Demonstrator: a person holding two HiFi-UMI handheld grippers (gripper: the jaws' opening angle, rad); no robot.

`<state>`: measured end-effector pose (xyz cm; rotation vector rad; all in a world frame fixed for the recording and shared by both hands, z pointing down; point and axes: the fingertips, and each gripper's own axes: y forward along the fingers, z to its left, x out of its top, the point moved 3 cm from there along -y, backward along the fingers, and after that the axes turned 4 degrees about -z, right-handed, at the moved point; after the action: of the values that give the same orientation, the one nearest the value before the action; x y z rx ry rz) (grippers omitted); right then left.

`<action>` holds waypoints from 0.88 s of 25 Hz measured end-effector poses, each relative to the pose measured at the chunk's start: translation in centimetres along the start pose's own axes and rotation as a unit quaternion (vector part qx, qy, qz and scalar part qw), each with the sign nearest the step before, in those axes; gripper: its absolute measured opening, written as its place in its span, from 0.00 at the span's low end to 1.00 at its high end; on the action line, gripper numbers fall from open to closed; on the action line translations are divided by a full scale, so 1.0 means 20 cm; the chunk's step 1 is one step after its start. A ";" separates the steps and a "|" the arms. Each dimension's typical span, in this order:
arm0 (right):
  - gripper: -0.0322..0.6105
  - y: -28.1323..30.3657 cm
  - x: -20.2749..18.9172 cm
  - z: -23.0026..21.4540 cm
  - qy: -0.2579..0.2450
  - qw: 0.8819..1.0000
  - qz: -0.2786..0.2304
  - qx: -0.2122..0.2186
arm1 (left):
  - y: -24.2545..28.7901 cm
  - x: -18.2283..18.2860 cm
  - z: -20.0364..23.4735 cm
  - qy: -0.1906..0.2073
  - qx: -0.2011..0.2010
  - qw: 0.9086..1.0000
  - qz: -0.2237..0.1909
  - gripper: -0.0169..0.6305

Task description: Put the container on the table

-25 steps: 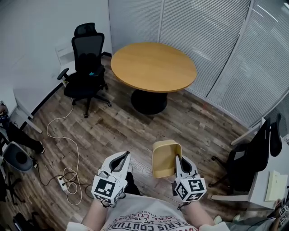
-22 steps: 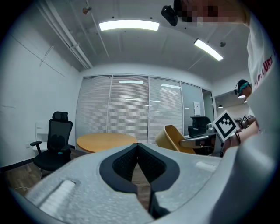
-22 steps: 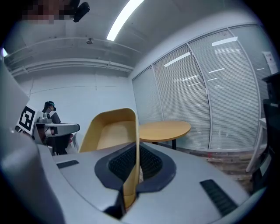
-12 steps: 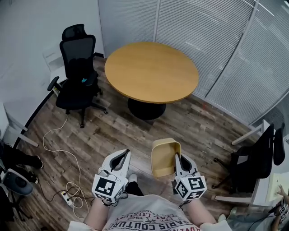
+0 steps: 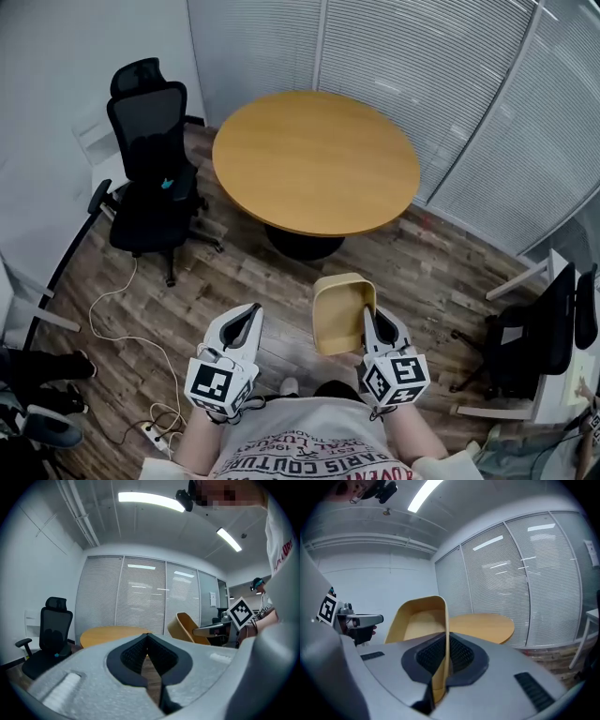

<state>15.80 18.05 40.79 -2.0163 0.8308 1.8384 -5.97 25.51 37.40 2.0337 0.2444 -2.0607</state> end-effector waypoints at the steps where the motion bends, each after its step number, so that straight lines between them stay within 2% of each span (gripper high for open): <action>1: 0.07 0.04 0.00 0.00 0.000 1.000 0.003 -0.001 | 0.02 0.00 0.03 -0.001 -0.001 1.000 0.002 0.02; 10: 0.07 0.47 0.02 -0.14 0.004 1.000 0.014 0.013 | 0.38 -0.03 0.23 0.003 0.004 1.000 0.011 0.02; 22: 0.07 1.36 0.23 -0.62 0.015 0.998 0.023 0.060 | 1.25 0.07 0.54 0.009 0.049 0.999 0.007 0.02</action>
<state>9.99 -11.60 42.66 -1.9703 0.9786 1.7419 -9.22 -1.58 37.30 2.1039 0.1356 -2.0867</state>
